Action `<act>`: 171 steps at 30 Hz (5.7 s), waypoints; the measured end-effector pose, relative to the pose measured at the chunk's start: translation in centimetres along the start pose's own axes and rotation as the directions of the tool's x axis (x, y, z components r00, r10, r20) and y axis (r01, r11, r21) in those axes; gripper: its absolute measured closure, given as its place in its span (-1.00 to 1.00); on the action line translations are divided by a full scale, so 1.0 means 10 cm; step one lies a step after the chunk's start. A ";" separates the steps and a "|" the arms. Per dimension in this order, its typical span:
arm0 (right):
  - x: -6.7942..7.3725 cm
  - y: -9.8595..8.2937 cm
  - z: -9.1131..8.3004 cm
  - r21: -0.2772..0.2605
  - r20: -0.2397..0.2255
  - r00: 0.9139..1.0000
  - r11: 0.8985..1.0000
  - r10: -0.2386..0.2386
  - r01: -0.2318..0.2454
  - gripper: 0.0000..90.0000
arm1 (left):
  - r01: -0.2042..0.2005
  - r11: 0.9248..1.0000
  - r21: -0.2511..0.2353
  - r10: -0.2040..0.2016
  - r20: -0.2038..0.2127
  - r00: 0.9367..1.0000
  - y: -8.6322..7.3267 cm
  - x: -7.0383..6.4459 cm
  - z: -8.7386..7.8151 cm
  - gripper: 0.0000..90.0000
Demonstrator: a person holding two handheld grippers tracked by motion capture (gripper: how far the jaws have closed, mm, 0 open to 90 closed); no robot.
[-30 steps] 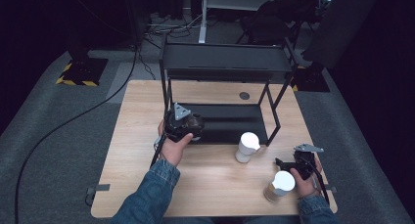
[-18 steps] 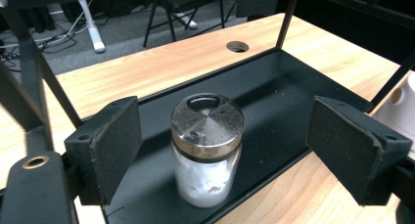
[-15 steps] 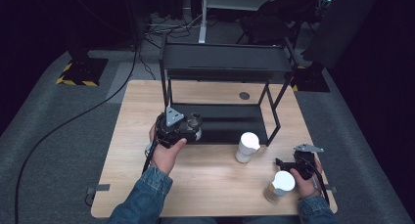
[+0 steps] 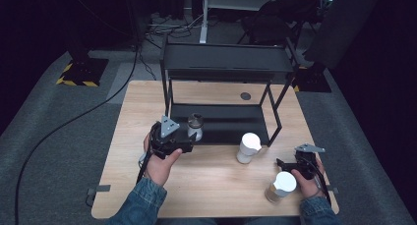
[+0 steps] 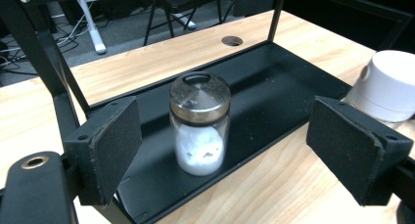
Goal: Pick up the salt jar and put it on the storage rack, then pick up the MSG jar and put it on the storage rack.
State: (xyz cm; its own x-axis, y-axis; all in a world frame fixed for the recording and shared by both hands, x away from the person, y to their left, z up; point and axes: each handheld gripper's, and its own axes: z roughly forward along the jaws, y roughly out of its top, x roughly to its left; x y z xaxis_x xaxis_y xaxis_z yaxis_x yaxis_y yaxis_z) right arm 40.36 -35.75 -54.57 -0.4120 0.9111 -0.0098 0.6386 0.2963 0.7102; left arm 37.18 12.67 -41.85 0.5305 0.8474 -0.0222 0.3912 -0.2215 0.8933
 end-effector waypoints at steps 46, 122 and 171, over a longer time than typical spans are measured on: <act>0.00 0.00 0.00 -0.004 -0.008 1.000 1.000 -0.008 0.008 -0.97 | 0.008 0.986 0.166 0.001 -0.052 0.999 -0.91 -0.04 0.02 -0.72; 0.10 0.32 -0.33 -0.045 -0.004 1.000 0.999 -0.003 0.003 -0.89 | 0.043 0.944 0.327 -0.023 -0.066 0.998 -1.35 -0.11 0.14 -0.82; 0.75 1.37 -0.78 -0.091 -0.134 0.984 0.990 -0.119 0.107 -0.85 | 0.039 0.943 0.331 -0.020 -0.061 0.998 -1.34 -0.11 0.14 -0.84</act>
State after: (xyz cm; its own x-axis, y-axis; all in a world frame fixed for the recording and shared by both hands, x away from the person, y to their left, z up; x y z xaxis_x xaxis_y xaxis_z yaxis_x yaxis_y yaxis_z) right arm 40.89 -27.07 -39.41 -0.5685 0.8227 0.0004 0.5287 0.3650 0.7663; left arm 32.45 14.05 -54.48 0.4752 0.8798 -0.0126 0.6386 -0.3350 0.6928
